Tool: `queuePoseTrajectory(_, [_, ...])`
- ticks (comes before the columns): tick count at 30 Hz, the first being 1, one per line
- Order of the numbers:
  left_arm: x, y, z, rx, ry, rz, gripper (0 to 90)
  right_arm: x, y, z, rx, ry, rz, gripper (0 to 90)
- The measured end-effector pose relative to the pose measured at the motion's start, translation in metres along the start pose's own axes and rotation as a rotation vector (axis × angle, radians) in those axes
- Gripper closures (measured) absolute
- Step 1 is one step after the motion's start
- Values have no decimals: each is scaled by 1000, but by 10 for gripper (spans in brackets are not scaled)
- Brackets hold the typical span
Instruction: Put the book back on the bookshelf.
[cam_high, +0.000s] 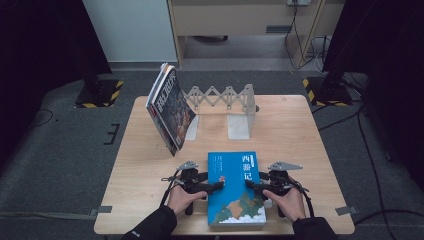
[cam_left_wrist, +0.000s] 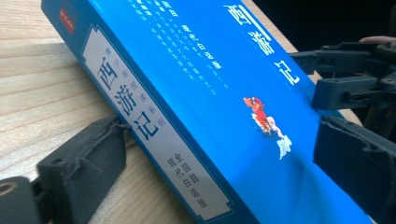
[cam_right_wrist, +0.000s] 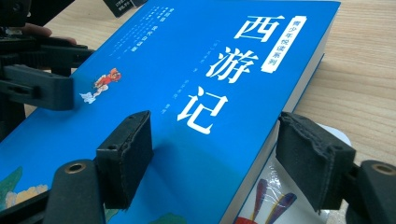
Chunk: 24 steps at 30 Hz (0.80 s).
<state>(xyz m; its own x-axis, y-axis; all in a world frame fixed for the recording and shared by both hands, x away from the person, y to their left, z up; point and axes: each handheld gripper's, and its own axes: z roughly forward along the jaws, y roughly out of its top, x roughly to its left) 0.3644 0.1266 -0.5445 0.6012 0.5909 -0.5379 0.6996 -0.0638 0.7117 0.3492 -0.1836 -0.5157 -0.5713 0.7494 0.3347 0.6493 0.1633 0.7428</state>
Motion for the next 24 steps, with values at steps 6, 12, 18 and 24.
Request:
queuePoseTrajectory(6, [-1,0,1,-1,8,3,53,-1,-1,1,-2,2,12,268])
queuePoseTrajectory(12, [3,2,-1,12,-13,-8,95,-1,-1,2,-2,11,25,259])
queuePoseTrajectory(18, [4,3,-5,30,-20,-72,185,-2,-1,3,3,20,40,253])
queuePoseTrajectory(24, [5,5,-10,36,-21,-115,269,-4,-1,3,6,27,46,250])
